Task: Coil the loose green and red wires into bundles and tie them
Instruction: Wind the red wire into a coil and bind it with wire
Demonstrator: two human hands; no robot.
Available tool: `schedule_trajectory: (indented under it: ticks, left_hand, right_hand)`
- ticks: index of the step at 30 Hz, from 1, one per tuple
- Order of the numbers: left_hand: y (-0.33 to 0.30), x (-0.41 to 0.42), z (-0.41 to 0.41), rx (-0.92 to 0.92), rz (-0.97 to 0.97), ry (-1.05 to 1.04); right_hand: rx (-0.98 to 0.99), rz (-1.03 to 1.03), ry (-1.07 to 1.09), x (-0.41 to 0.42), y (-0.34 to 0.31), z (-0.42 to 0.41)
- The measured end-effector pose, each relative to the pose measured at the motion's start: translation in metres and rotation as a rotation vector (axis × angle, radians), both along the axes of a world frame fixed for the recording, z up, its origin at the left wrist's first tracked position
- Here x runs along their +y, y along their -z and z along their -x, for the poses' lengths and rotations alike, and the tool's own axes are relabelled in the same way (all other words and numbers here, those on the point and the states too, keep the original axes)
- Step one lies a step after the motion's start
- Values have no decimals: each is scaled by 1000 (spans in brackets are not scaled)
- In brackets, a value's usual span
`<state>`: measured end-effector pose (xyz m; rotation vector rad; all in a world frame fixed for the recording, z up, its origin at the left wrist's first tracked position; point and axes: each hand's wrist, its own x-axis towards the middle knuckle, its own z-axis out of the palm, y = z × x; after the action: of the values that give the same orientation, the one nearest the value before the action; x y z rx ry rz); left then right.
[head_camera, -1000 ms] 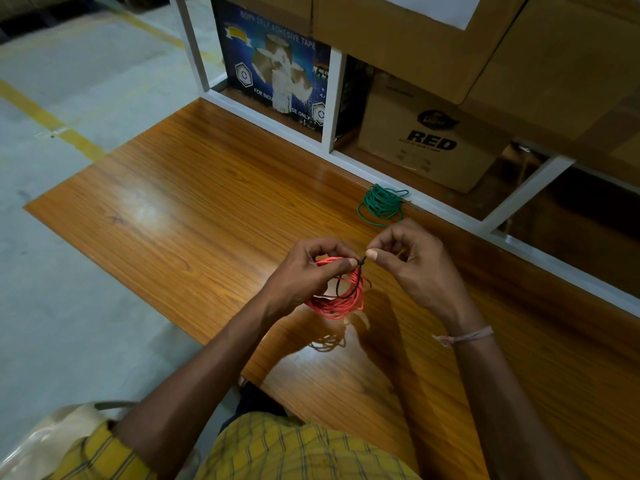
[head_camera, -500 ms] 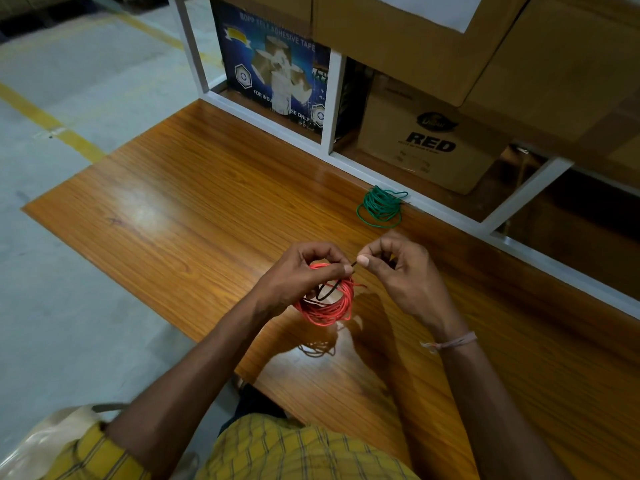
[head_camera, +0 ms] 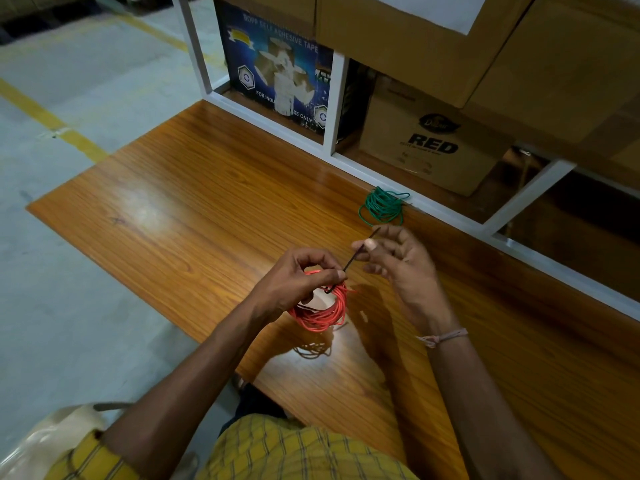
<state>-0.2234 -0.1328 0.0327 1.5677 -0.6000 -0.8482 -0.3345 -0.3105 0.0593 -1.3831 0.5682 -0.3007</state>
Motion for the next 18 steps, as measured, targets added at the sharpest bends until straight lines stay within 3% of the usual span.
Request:
schedule_trajectory:
  ticks: [3,11,18]
  left_hand:
    - [1,-1,1,4,-9,-4]
    - [-2,-4,6,17,-14,41]
    - [9,-3,15,77,-32,69]
  right_hand:
    - [14,9,-4,7,4,0]
    - [104,363,165,10,20,-1]
    - [116,470,210,3,41,-18]
